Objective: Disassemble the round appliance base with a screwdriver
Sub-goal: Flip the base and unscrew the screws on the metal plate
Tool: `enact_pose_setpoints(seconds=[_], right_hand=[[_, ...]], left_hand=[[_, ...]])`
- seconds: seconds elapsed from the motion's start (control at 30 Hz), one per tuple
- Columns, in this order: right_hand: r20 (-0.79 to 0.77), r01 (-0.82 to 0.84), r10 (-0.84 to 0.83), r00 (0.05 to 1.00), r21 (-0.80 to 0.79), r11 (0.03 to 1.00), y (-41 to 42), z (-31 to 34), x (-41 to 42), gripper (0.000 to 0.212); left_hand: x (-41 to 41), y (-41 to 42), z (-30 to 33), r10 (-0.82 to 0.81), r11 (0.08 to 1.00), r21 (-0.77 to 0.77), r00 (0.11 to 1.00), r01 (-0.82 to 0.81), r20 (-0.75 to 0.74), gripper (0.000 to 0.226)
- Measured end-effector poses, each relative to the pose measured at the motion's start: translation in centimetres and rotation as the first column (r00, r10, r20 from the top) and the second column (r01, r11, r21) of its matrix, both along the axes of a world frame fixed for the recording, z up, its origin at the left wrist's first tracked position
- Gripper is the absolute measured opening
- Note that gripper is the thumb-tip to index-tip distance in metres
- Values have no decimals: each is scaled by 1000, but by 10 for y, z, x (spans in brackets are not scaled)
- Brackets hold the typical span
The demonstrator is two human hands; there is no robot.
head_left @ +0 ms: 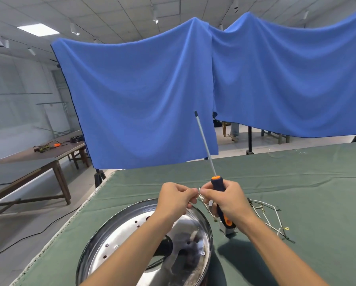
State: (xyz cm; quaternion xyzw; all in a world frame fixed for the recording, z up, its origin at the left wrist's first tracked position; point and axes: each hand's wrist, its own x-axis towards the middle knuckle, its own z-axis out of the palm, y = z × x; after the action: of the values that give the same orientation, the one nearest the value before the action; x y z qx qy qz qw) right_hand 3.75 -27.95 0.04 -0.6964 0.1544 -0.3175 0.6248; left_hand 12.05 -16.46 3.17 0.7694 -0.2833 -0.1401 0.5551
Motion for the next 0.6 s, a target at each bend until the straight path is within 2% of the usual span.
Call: enact_pose_setpoints(seconds=[0.23, 0.37, 0.4, 0.43, 0.5, 0.53, 0.6], right_hand=[[-34, 0, -2, 999, -55, 999, 5, 0, 3, 14], [-31, 52, -56, 998, -96, 994, 7, 1, 8, 19], [-40, 79, -83, 996, -95, 992, 5, 1, 9, 19], [-53, 108, -113, 992, -86, 990, 3, 0, 10, 19], [-99, 158, -163, 982, -51, 986, -5, -3, 14, 20], [-143, 172, -177, 974, -46, 984, -9, -5, 18, 22], [-279, 165, -185, 942, -95, 982, -16, -10, 30, 27]], left_hand=[[4, -1, 0, 15, 1000, -22, 998, -16, -62, 22], [7, 1, -6, -5, 1000, 26, 1000, 4, 9, 27], [11, 2, -7, 9, 998, 62, 996, -15, 86, 28], [15, 4, -8, 37, 990, 128, 974, -67, 224, 27], [26, 9, -14, 27, 927, 294, 825, -232, 565, 21], [31, 12, -18, -21, 899, 342, 751, -275, 660, 24], [38, 15, -30, -123, 864, 421, 696, -275, 707, 32]])
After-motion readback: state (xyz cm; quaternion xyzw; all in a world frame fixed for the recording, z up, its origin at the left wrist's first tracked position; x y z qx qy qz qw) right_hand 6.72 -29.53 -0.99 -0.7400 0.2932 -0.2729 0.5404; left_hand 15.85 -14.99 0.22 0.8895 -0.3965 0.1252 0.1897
